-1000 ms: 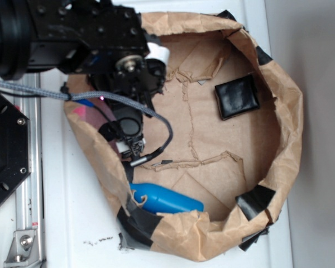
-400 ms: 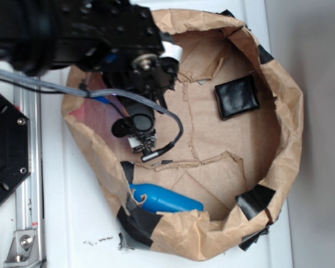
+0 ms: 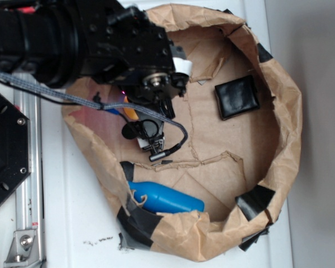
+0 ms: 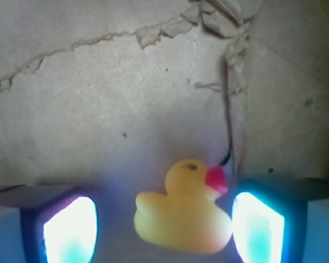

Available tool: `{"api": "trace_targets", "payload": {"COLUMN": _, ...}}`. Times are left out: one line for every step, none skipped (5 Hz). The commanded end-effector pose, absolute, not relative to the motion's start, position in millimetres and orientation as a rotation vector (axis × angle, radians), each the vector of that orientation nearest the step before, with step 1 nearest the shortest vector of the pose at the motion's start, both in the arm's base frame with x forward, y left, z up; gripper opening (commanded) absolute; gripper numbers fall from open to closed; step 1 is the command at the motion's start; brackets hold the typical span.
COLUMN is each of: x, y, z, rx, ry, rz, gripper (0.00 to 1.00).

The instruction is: Grab the yellow duck.

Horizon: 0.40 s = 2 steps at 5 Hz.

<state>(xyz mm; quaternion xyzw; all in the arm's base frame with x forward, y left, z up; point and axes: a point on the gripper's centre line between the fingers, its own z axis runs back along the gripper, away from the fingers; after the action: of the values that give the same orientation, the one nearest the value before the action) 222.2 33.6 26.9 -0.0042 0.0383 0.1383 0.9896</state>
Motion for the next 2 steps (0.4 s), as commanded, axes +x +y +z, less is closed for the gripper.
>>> {"api": "trace_targets", "payload": {"x": 213.6, "y": 39.0, "z": 16.9, "rx": 0.030, "ry": 0.069, "rz": 0.269, "gripper": 1.00}}
{"api": "trace_targets", "payload": {"x": 206.1, "y": 36.6, "z": 9.6, "rx": 0.054, "ry": 0.096, "rz": 0.265, "gripper": 1.00}}
